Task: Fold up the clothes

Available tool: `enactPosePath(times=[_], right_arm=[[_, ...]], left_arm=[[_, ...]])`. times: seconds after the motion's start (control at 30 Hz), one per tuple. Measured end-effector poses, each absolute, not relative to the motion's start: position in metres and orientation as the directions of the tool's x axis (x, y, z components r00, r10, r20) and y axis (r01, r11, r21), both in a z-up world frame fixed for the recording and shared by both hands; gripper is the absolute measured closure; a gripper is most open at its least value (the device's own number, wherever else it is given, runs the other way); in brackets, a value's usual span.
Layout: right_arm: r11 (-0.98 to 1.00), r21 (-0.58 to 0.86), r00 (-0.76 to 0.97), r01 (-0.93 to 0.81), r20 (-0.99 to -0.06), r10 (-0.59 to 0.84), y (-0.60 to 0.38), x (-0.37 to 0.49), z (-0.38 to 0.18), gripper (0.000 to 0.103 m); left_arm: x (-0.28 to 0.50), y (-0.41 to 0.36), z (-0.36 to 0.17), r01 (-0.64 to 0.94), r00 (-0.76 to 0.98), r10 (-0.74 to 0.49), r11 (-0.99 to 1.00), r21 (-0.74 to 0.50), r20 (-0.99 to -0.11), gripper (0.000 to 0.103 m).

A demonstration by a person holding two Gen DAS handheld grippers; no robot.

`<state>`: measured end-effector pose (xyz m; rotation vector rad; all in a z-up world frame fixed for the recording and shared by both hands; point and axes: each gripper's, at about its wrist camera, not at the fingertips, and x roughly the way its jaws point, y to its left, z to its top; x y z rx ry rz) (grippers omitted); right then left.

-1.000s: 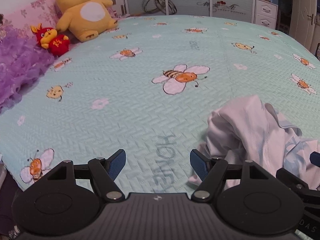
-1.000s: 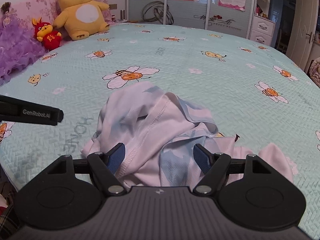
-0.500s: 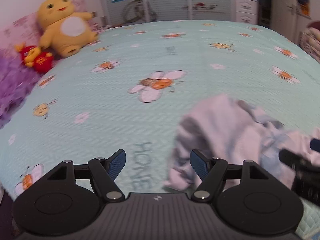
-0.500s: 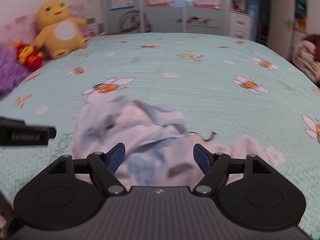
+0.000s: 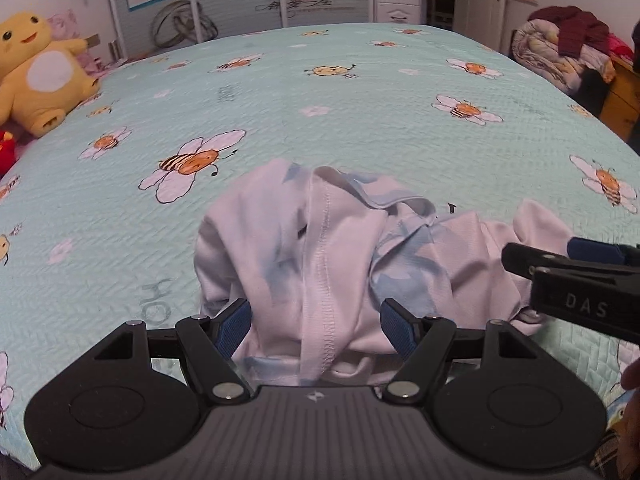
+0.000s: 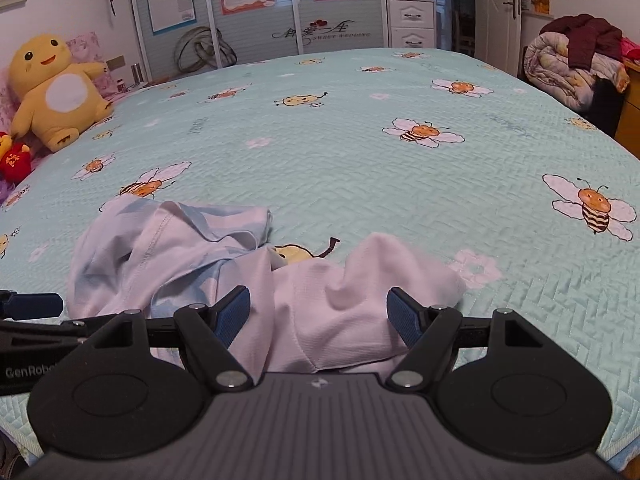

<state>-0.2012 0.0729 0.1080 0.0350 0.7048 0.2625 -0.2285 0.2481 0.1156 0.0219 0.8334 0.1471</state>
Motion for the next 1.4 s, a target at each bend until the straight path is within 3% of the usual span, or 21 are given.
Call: enactPosePath(times=[0.57,1.0,1.23,1.27,1.33,1.37,1.4], right_arm=[[0.954,0.121,0.703,-0.276,-0.651,0.286,0.097,-0.19,0.086,0.027],[0.946,0.143,0.692,-0.292,-0.651,0.312,0.093,-0.176,0.088,0.027],[0.916,0.166,0.671,-0.364,-0.636,0.382,0.113,-0.17,0.082,0.027],[0.92,0.166,0.668,-0.354,-0.644,0.373,0.115,-0.169,0.079,0.027],[0.925,0.167,0.675,-0.341,-0.641,0.365,0.113,-0.169,0.074,0.027],[0.924,0.169,0.678,-0.344,-0.635,0.369,0.111,-0.17,0.073,0.03],[0.92,0.173,0.675,-0.352,-0.633,0.378,0.109,-0.172,0.073,0.042]], left_arm=[[-0.213,0.293,0.099,-0.228,0.621,0.138,0.974,-0.009,-0.772,0.027],[-0.216,0.311,0.104,-0.217,0.674,0.079,0.971,-0.094,-0.735,0.027],[-0.196,0.307,0.088,-0.171,0.632,0.002,0.976,-0.136,-0.775,0.026],[-0.195,0.309,0.086,-0.176,0.638,-0.007,0.972,-0.155,-0.77,0.027],[-0.194,0.314,0.083,-0.186,0.653,-0.029,0.963,-0.197,-0.757,0.045],[-0.196,0.316,0.088,-0.184,0.669,-0.04,0.959,-0.217,-0.742,0.069],[-0.199,0.318,0.093,-0.181,0.685,-0.05,0.955,-0.236,-0.726,0.084]])
